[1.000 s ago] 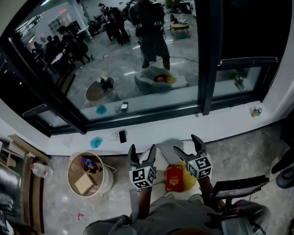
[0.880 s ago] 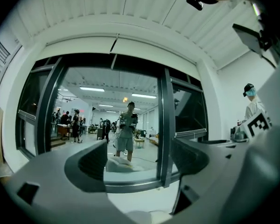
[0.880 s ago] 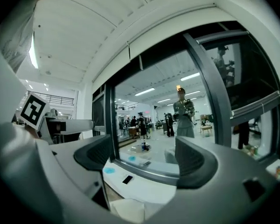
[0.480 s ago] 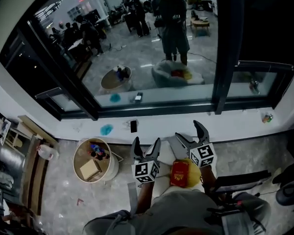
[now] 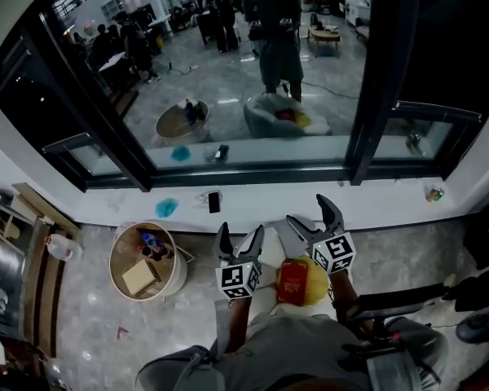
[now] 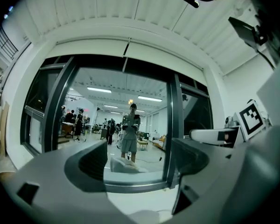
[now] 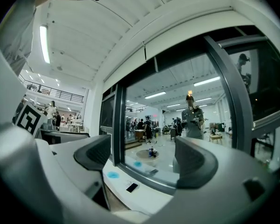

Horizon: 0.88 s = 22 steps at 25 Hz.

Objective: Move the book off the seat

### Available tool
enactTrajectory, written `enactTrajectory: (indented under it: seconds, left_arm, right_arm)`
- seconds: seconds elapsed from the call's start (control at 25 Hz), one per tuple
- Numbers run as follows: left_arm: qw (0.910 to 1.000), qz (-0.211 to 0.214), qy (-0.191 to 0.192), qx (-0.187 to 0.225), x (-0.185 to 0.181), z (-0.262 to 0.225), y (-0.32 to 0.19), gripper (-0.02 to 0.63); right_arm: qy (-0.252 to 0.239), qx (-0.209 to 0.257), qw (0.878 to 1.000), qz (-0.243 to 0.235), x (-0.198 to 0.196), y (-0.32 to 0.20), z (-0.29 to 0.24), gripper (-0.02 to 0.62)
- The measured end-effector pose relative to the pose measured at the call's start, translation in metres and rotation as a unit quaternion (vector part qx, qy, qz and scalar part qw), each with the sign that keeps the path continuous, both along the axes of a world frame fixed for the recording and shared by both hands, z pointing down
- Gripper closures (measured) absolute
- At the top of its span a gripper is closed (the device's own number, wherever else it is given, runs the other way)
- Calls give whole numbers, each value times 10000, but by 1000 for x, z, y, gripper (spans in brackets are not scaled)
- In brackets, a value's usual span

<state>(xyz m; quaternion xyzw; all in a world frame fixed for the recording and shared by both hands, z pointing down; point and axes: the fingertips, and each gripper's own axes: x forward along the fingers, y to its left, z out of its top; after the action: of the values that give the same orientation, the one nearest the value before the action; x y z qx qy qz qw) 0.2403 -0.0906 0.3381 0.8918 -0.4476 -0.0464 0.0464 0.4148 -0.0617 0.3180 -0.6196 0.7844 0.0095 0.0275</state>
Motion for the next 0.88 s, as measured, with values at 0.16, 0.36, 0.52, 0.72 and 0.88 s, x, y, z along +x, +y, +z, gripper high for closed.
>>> enactTrajectory:
  seconds: [0.16,0.36,0.52,0.72,0.88]
  left_arm:
    - [9999,-19,-6,-153,-4,13,-11,189]
    - [9995,127,-26,-304,11,30,-24,189]
    - [9981,91,-111,-594,19,62,-28,189]
    - [9930,143,-357,-1113,36,142,-20,189]
    - [9848,243,-641,-1597,51,229,-8,189]
  right_arm:
    - [-56,-198,9998,31,-3,-4,15,160]
    - [12,-498,9987,-102,-4,-10,46,160]
    - [13,-746,9968,-300,-4,-15,79,160]
    - [321,-995,9924,-651,-1,-30,145,160]
    - [316,-1254,9875,-896,5,-38,228,160]
